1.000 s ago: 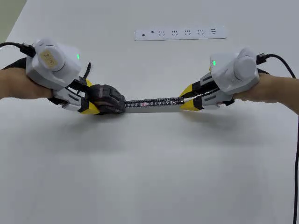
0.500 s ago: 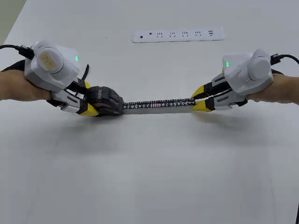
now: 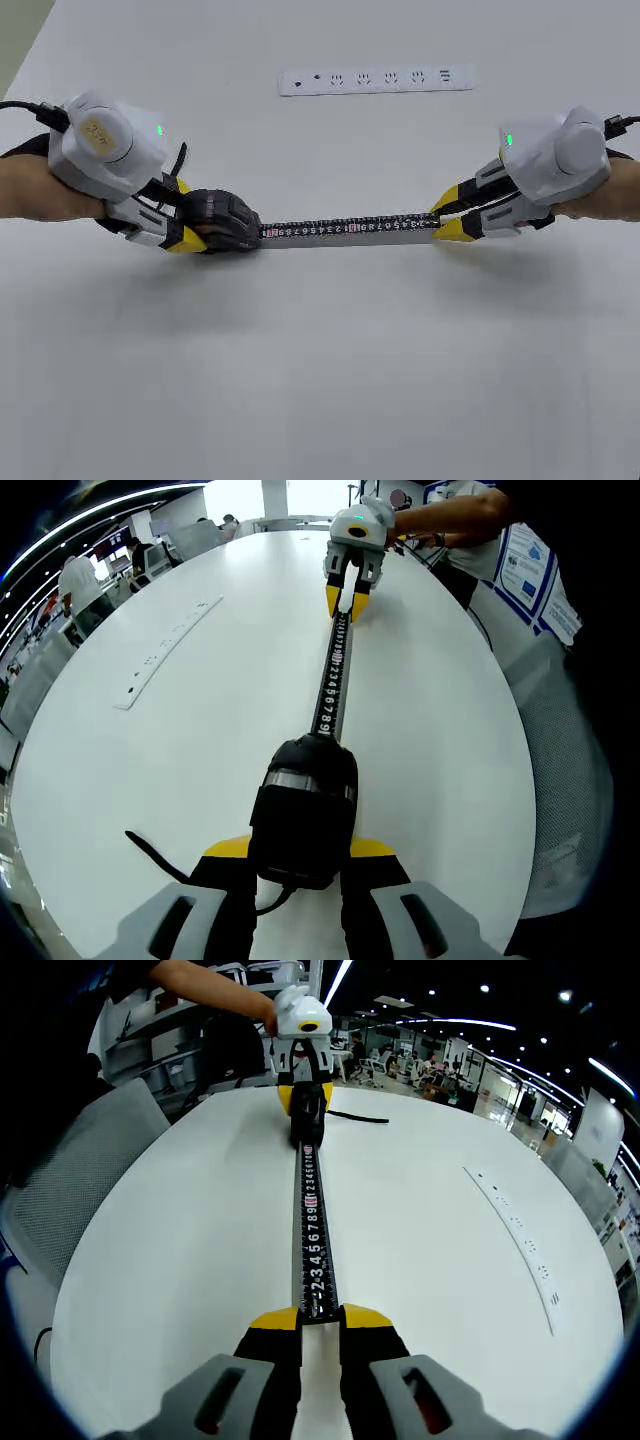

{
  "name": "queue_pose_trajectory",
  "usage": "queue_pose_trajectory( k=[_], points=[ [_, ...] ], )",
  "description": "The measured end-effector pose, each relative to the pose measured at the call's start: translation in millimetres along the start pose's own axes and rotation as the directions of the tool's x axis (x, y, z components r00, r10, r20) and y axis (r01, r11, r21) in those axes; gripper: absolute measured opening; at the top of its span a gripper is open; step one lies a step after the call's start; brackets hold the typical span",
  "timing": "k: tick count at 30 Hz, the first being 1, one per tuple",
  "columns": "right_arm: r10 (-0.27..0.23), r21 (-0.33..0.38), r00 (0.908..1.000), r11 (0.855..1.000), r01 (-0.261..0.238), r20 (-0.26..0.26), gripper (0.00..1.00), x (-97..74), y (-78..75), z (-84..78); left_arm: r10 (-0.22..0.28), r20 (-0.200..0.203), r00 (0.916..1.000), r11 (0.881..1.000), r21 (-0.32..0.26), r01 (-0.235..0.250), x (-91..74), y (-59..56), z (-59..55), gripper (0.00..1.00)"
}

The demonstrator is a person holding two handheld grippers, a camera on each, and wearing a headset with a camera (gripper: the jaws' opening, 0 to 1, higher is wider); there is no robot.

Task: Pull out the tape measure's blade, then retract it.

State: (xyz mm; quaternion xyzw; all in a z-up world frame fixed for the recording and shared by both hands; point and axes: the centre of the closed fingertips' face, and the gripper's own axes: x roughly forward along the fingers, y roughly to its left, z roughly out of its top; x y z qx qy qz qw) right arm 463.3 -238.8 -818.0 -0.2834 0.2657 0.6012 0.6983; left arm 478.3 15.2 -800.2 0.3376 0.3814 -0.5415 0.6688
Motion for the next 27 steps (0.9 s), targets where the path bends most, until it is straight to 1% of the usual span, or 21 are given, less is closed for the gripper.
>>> queue_pose_trajectory(
  k=[2, 10, 13, 21, 27],
  points=[
    [-0.003, 0.002, 0.9999, 1.000, 0.003, -0.012, 0.12, -4.4, -0.4, -5.5, 0.001, -0.001, 1.0000, 1.000, 0.001, -0.001, 0.0, 0.3, 0.1, 0.29],
    [-0.008, 0.005, 0.9991, 1.000, 0.009, -0.042, 0.12, -11.4, 0.3, -17.1, 0.005, -0.003, 1.0000, 1.000, 0.002, -0.005, 0.2, 0.7, 0.3, 0.29],
    [-0.011, 0.007, 0.9990, 1.000, 0.011, -0.043, 0.12, -12.1, 1.2, -17.2, 0.008, -0.009, 0.9999, 1.000, 0.008, -0.008, 0.5, 0.7, 0.8, 0.29],
    [-0.012, -0.003, 0.9971, 1.000, 0.012, -0.076, 0.13, -9.1, 3.2, -19.7, 0.015, -0.023, 0.9996, 1.000, 0.026, -0.014, 2.5, 1.3, 2.9, 0.30],
    [-0.017, -0.005, 0.9967, 1.000, 0.017, -0.079, 0.14, -9.8, 2.8, -19.5, 0.016, -0.030, 0.9994, 0.999, 0.033, -0.015, 2.6, 1.1, 3.1, 0.30]
  ],
)
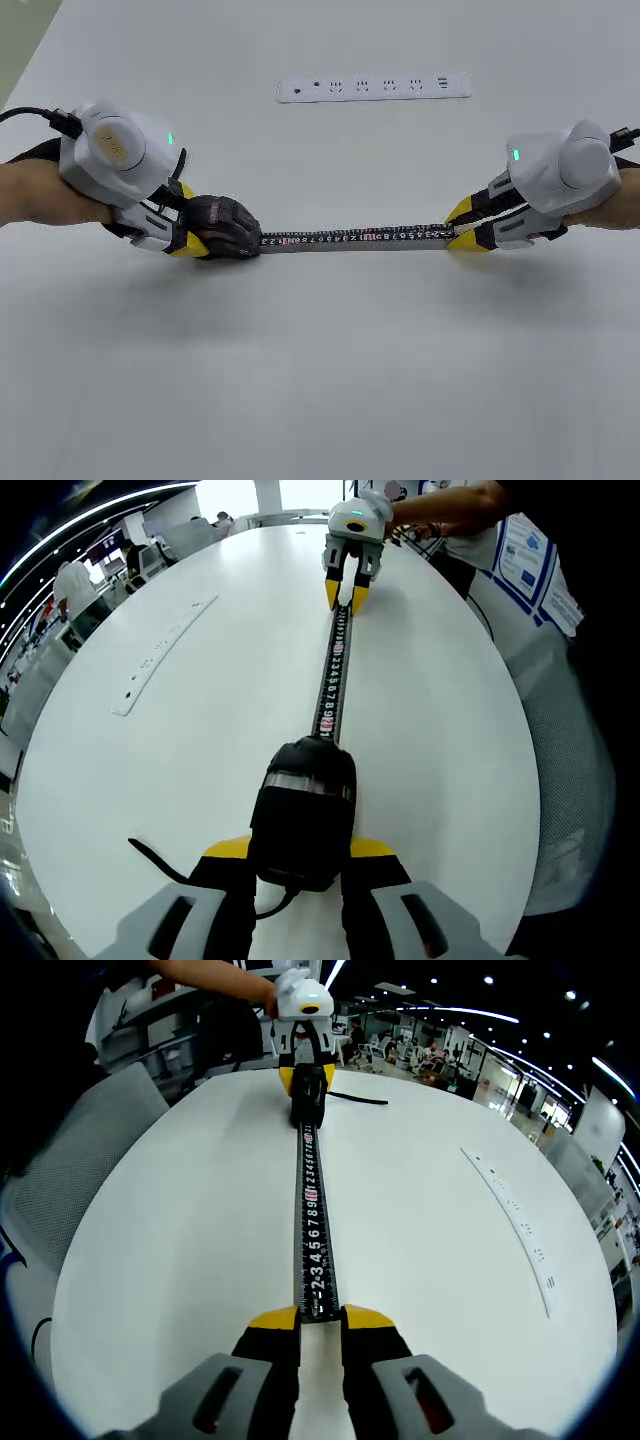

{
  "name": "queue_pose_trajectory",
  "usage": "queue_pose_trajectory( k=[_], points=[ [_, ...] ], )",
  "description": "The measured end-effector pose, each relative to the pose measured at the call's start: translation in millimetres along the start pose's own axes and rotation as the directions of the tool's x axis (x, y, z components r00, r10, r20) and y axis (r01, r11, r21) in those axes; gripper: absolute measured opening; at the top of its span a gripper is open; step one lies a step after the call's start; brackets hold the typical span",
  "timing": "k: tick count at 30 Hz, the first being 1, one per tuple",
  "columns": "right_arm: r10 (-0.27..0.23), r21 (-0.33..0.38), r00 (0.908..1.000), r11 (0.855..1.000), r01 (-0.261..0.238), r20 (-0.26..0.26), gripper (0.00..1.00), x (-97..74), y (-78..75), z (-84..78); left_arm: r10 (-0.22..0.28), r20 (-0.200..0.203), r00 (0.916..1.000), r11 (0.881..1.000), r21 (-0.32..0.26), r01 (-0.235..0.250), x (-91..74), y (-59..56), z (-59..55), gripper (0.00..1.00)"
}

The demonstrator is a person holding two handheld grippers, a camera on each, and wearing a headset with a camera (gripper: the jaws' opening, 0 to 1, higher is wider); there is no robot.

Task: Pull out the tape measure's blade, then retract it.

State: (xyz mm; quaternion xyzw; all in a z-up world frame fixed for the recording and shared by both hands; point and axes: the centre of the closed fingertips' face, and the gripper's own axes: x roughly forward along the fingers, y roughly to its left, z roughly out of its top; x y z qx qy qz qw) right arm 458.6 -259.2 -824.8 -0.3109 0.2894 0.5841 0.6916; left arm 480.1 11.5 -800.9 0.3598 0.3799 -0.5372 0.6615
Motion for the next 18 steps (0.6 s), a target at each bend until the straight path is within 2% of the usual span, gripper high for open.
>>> queue_pose_trajectory(
  k=[11, 18],
  points=[
    [-0.011, 0.027, 0.9999, 1.000, 0.011, -0.006, 0.16, -1.0, 0.6, -0.5, 0.008, -0.008, 0.9999, 1.000, 0.014, -0.008, -0.8, -0.3, 0.4, 0.30],
    [-0.026, 0.044, 0.9997, 0.999, 0.026, -0.002, 0.21, -5.5, -1.5, 1.0, 0.014, -0.016, 0.9998, 1.000, 0.003, -0.014, -2.6, -0.1, -3.4, 0.32]
  ],
)
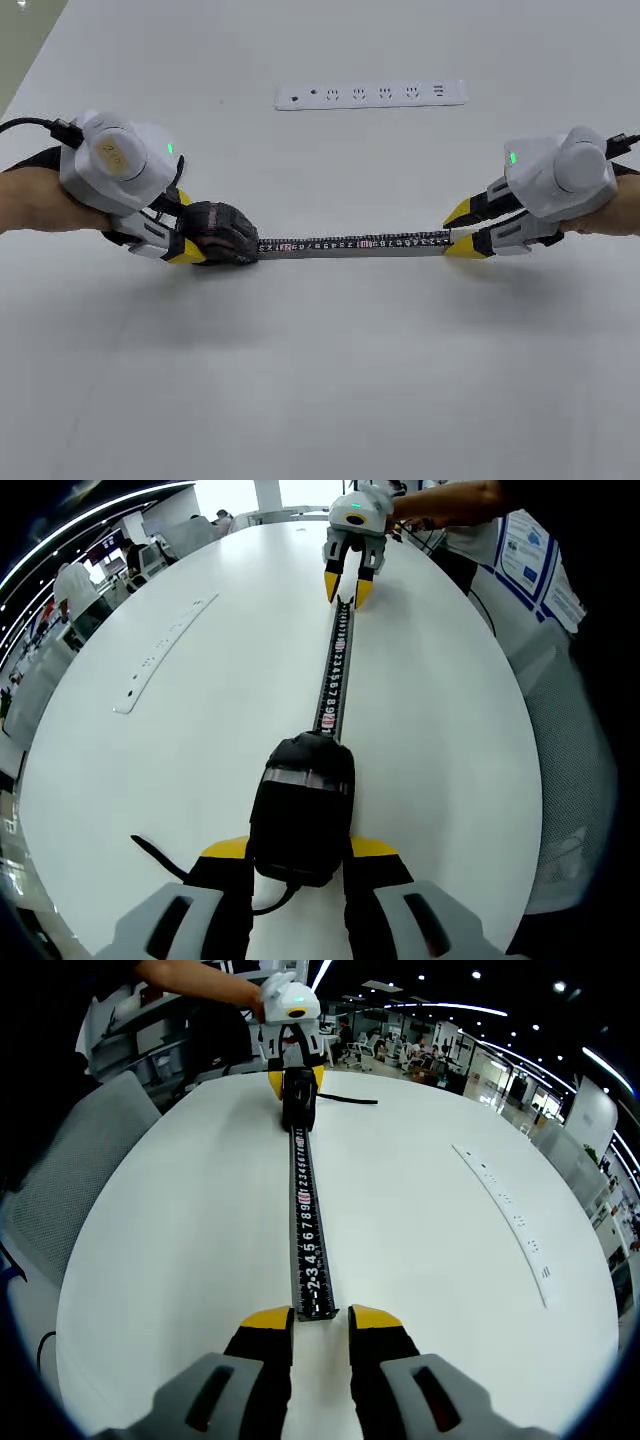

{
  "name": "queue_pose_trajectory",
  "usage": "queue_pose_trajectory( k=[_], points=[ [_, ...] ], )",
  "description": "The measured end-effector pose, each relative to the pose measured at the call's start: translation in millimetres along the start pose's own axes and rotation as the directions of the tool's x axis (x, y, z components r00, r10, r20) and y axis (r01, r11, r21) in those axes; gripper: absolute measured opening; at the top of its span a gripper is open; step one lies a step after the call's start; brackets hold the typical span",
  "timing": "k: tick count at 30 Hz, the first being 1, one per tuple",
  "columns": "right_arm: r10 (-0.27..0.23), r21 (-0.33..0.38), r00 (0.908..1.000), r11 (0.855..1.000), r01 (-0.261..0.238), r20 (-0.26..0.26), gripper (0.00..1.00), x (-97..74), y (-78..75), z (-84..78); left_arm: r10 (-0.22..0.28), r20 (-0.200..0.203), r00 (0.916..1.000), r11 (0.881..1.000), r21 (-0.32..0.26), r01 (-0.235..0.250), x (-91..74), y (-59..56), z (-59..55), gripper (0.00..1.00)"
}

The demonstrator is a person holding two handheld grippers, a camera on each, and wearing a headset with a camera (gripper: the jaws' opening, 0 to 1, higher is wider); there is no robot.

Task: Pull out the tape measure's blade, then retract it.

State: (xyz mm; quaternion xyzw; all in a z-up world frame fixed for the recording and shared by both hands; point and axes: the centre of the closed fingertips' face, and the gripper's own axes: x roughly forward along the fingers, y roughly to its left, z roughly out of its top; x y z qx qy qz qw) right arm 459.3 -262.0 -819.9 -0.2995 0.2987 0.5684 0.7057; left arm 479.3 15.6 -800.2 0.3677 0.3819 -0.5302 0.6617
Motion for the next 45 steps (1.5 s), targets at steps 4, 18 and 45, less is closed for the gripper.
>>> queue_pose_trajectory(
  k=[4, 18, 45],
  points=[
    [-0.001, 0.000, 1.0000, 1.000, 0.001, -0.001, 0.25, -0.3, 0.1, 0.0, 0.000, 0.000, 1.0000, 1.000, 0.000, 0.000, -0.3, -0.2, -0.4, 0.34],
    [-0.074, 0.063, 0.9973, 0.995, 0.074, 0.003, 0.49, -18.8, 7.5, -3.0, 0.054, 0.047, 0.9974, 0.998, -0.046, -0.052, -19.0, -2.1, -2.7, 0.56],
    [-0.265, 0.293, 0.9605, 0.928, 0.231, 0.083, 0.78, -36.6, 39.8, 2.7, 0.274, 0.263, 0.9250, 0.920, -0.353, -0.173, -37.6, -33.5, 1.7, 0.77]
  ],
)
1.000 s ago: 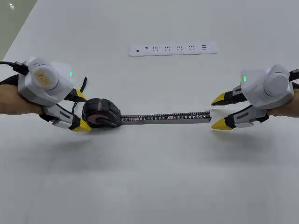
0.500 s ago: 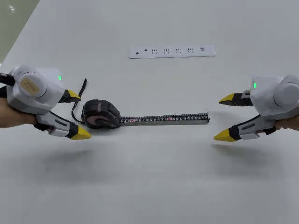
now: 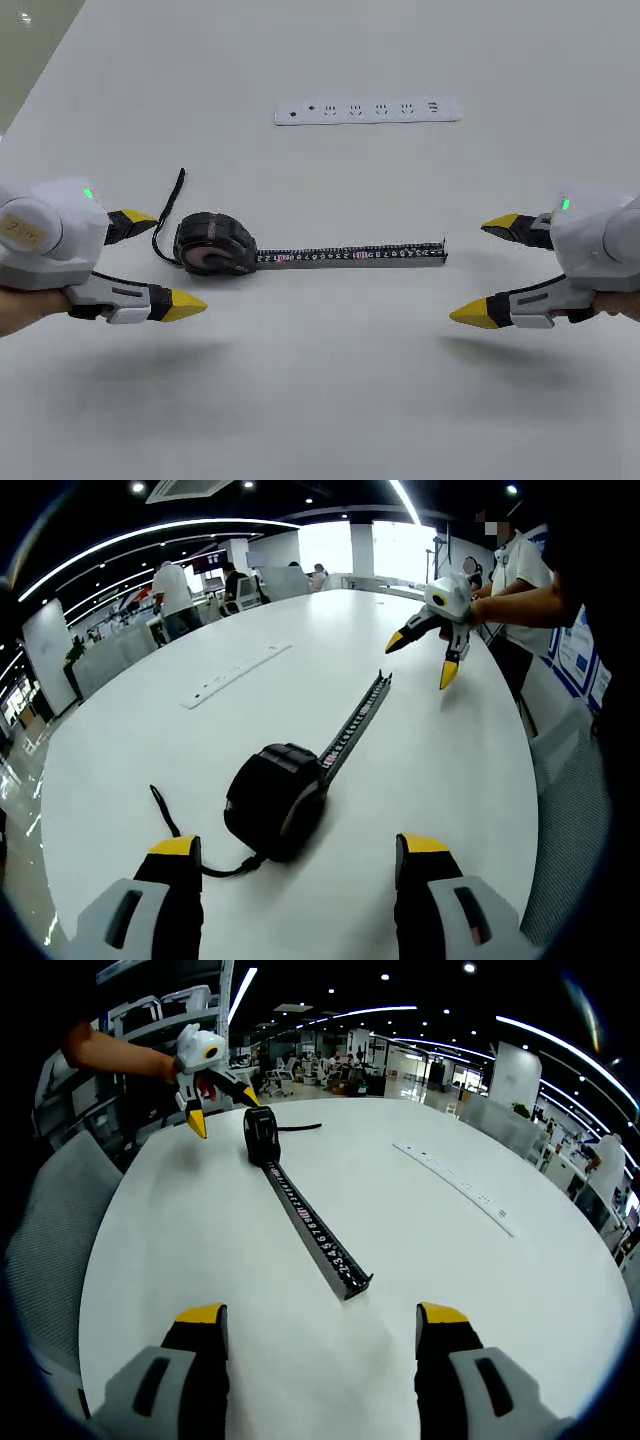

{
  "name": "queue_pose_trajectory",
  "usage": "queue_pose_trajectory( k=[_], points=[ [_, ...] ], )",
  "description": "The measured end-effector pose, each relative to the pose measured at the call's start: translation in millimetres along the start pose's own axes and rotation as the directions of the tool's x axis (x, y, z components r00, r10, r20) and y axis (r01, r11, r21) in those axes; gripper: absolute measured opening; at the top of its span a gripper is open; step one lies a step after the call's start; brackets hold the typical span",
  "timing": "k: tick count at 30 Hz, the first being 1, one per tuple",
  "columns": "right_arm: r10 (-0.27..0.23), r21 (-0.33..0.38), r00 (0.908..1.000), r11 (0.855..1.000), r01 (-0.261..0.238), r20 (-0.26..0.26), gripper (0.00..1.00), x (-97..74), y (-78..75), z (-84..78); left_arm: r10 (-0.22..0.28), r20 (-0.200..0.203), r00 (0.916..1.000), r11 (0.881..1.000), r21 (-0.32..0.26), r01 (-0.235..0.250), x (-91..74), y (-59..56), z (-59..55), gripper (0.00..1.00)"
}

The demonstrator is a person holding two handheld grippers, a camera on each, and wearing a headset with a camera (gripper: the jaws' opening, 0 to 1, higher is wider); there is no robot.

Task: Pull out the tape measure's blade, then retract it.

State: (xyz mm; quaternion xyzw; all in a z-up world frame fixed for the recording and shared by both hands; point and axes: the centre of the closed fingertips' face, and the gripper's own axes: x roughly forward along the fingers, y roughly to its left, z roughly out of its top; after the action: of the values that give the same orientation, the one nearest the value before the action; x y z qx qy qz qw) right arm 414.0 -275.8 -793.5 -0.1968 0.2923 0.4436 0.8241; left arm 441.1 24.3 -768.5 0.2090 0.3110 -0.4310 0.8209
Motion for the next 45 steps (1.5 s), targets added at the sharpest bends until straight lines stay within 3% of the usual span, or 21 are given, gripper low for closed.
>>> queue_pose_trajectory(
  k=[11, 17, 22, 28, 32, 45],
  points=[
    [-0.058, 0.064, 0.9972, 0.996, 0.055, 0.048, 0.87, -9.1, 16.6, 3.5, 0.077, 0.105, 0.9915, 0.995, -0.065, -0.070, -11.6, -12.3, 8.2, 0.85],
    [-0.071, 0.077, 0.9958, 0.995, 0.067, 0.058, 0.91, -9.8, 22.4, 4.6, 0.092, 0.119, 0.9886, 0.993, -0.090, -0.082, -14.0, -17.4, 8.1, 0.91],
    [-0.116, 0.142, 0.9891, 0.985, 0.103, 0.091, 0.92, -12.0, 33.1, 10.6, 0.147, 0.157, 0.9766, 0.980, -0.157, -0.122, -16.7, -32.9, 6.4, 0.92],
    [-0.152, 0.181, 0.9813, 0.975, 0.129, 0.118, 0.93, -14.7, 35.3, 12.9, 0.208, 0.191, 0.9592, 0.959, -0.233, -0.162, -21.5, -36.4, 8.0, 0.93],
    [-0.181, 0.210, 0.9739, 0.966, 0.150, 0.137, 0.94, -17.1, 40.2, 16.9, 0.233, 0.198, 0.9520, 0.946, -0.274, -0.174, -24.3, -39.4, 8.2, 0.94],
    [-0.231, 0.273, 0.9581, 0.945, 0.180, 0.169, 0.96, -20.4, 57.6, 26.2, 0.287, 0.213, 0.9338, 0.924, -0.320, -0.211, -25.3, -51.7, 13.8, 0.98]
  ],
)
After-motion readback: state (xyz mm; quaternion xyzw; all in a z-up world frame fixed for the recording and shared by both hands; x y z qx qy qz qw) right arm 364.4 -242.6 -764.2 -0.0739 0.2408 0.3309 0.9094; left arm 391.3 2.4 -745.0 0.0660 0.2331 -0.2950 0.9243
